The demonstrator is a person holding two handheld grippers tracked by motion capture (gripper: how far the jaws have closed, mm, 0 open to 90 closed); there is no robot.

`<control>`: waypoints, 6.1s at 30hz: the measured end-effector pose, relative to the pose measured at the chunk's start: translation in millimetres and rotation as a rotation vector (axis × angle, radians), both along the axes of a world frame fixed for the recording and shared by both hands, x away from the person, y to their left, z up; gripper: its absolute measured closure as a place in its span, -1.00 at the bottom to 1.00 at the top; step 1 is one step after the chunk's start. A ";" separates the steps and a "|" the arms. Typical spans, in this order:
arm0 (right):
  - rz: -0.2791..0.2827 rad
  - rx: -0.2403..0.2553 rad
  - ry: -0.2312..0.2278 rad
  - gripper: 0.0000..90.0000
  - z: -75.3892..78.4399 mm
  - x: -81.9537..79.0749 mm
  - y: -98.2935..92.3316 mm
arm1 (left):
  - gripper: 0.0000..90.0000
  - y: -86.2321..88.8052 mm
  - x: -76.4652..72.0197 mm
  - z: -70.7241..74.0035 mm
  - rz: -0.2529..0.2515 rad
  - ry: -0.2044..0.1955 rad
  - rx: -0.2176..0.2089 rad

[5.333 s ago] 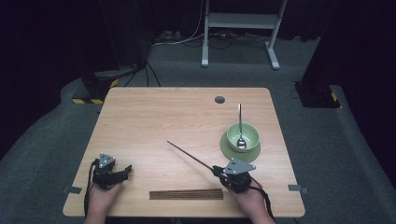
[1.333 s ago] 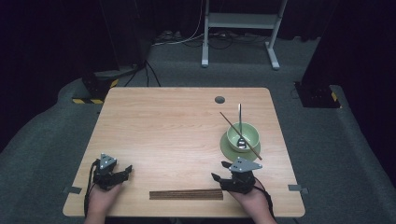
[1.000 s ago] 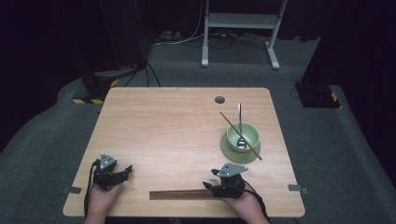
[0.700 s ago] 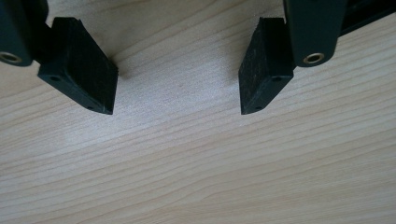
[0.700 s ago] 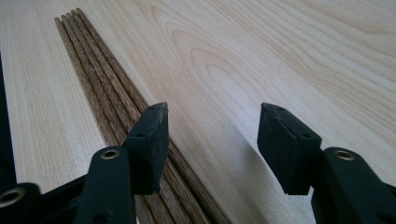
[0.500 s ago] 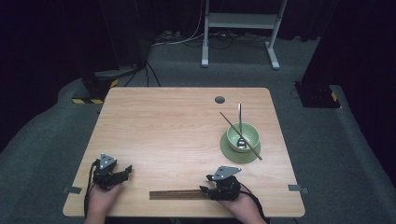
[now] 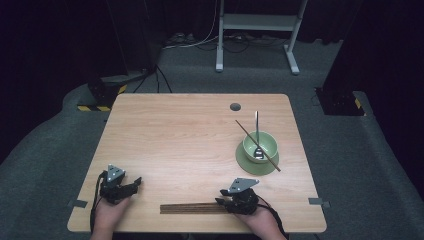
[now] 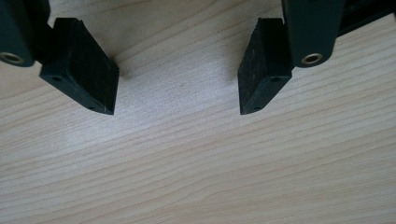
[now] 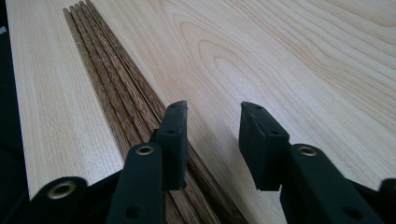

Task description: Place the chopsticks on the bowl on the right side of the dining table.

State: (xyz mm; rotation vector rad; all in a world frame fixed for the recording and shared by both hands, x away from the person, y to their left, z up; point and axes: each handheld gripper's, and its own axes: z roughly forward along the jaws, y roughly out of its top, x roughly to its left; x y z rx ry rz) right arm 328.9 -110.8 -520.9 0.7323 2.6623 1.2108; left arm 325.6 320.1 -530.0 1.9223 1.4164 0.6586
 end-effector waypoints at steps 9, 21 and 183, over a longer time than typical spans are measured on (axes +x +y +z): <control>-0.029 -0.023 -0.007 0.50 -1.7 4.5 -6.3 | -0.34 0.1 0.0 0.0 -0.001 0.001 -0.001; -0.045 -0.033 -0.028 0.60 0.4 8.8 -14.8 | -0.33 0.4 0.0 0.1 0.000 0.004 -0.005; -0.308 0.099 -0.256 0.87 54.4 11.2 -93.4 | -0.30 0.5 -0.8 0.1 0.002 0.003 -0.005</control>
